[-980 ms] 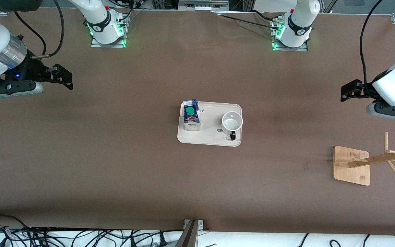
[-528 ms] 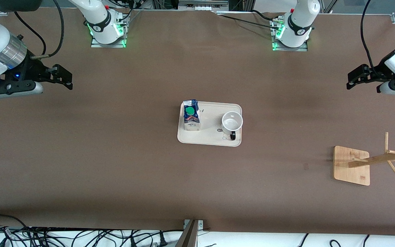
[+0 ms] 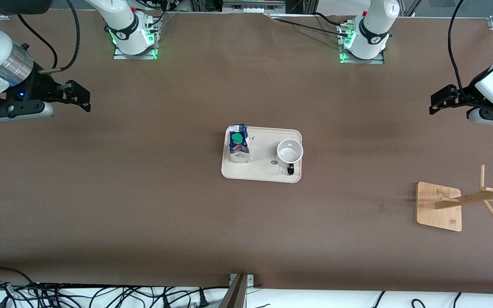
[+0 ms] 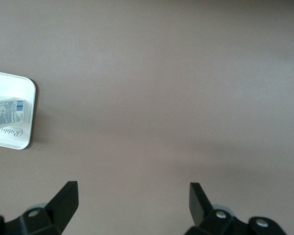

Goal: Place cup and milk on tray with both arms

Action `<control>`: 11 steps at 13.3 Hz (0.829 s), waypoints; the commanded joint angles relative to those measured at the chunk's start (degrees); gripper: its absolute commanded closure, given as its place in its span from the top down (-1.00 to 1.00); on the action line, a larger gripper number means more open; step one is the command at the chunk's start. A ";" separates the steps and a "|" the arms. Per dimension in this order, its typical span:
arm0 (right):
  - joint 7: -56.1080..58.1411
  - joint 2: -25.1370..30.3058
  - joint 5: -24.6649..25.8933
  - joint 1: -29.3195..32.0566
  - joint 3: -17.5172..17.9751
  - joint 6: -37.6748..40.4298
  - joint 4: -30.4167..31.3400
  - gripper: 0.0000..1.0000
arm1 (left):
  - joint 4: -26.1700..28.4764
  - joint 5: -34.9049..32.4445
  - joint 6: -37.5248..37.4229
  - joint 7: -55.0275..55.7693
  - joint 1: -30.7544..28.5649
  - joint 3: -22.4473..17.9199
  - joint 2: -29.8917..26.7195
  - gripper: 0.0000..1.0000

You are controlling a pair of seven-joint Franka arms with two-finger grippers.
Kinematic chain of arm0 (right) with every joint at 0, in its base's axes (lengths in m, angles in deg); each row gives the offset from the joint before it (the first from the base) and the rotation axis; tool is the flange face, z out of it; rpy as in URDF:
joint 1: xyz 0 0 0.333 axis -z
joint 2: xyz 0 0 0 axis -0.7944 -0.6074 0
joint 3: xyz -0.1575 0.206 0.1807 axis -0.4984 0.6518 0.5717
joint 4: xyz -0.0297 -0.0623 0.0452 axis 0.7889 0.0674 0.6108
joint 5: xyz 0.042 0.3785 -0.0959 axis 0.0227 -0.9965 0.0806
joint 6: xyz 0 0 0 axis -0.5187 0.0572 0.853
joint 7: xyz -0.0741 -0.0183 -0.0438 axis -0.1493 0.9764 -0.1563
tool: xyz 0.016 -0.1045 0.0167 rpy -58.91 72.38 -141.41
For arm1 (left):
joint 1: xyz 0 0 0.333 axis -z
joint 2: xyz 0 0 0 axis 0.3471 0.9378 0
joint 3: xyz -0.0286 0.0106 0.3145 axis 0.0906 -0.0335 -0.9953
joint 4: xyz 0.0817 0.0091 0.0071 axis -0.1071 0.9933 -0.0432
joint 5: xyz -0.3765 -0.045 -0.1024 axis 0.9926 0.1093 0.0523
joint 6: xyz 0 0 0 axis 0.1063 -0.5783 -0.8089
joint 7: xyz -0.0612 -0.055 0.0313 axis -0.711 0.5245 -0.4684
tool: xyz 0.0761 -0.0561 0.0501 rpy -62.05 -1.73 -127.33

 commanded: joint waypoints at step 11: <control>-0.24 -0.29 0.60 0.12 -0.02 0.56 -0.91 1.00 | -7.26 -2.30 -3.93 0.39 0.82 0.28 4.08 1.00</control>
